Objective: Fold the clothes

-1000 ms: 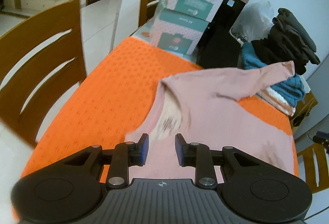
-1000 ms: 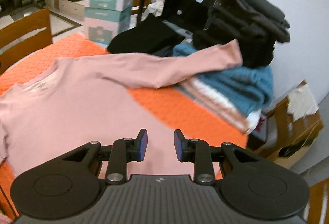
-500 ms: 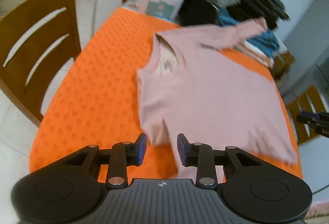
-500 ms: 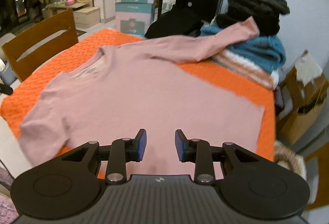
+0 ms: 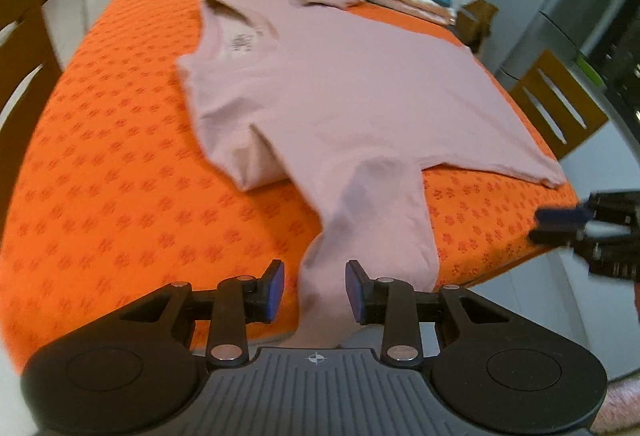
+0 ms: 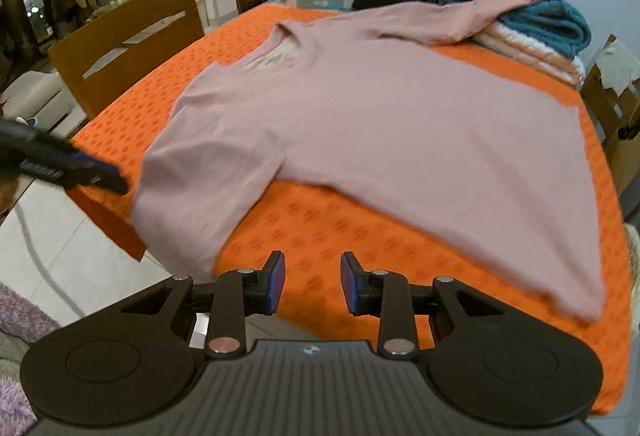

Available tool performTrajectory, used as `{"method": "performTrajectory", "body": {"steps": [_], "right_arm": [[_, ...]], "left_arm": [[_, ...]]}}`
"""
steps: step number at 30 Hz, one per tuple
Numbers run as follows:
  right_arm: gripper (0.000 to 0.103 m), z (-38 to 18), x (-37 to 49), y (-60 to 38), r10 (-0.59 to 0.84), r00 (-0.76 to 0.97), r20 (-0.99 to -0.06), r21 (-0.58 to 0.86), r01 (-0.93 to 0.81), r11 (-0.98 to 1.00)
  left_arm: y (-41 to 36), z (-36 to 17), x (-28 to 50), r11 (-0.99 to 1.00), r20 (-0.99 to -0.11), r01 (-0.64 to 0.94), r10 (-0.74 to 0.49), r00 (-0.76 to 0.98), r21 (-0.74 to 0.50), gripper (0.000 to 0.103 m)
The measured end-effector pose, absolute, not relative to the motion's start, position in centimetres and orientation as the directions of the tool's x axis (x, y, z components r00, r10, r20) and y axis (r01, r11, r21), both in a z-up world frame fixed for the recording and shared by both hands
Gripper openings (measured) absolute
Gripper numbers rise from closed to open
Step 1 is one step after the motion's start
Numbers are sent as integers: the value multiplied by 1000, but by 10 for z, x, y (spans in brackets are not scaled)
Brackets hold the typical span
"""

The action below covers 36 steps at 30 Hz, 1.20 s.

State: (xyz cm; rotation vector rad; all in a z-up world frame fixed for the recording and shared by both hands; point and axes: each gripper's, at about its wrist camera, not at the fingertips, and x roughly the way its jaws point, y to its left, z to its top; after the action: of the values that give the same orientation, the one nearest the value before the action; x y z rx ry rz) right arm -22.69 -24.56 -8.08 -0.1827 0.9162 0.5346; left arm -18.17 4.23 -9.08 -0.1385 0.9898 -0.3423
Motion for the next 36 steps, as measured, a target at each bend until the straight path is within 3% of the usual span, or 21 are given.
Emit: {"method": "performTrajectory", "body": {"steps": [8, 9, 10, 11, 19, 23, 25, 26, 27, 36], "right_arm": [[35, -125, -252, -213, 429, 466, -774, 170, -499, 850], [35, -132, -253, -208, 443, 458, -771, 194, -494, 848], [35, -138, -253, -203, 457, 450, -767, 218, -488, 845], [35, -144, -254, -198, 471, 443, -763, 241, -482, 843], [40, -183, -249, -169, 465, 455, -760, 286, -408, 867], [40, -193, -245, -160, 469, 457, -756, 304, -390, 869], [27, -194, -245, -159, 494, 451, -743, 330, -395, 858], [10, -192, -246, -159, 506, 449, -736, 340, -400, 851], [3, -190, -247, -160, 518, 447, -729, 350, -407, 844], [3, -116, -264, -197, 569, 438, -696, 347, -489, 801]], "left_arm": [[23, -98, -163, 928, -795, 307, -344, 500, -209, 34], [22, -99, -162, 926, -794, 316, -349, 497, -208, 28], [20, -100, -162, 923, -794, 326, -352, 495, -206, 9], [18, -100, -162, 920, -795, 335, -354, 493, -201, 6], [21, -86, -181, 901, -783, 380, -388, 487, -210, 4], [29, -77, -195, 884, -771, 380, -436, 465, -272, 4], [32, -74, -202, 872, -762, 383, -464, 452, -304, 4], [33, -72, -205, 867, -758, 386, -475, 447, -316, 4], [34, -69, -208, 862, -752, 389, -484, 446, -324, 4], [42, -34, -197, 834, -664, 352, -552, 505, -425, 4]]}}
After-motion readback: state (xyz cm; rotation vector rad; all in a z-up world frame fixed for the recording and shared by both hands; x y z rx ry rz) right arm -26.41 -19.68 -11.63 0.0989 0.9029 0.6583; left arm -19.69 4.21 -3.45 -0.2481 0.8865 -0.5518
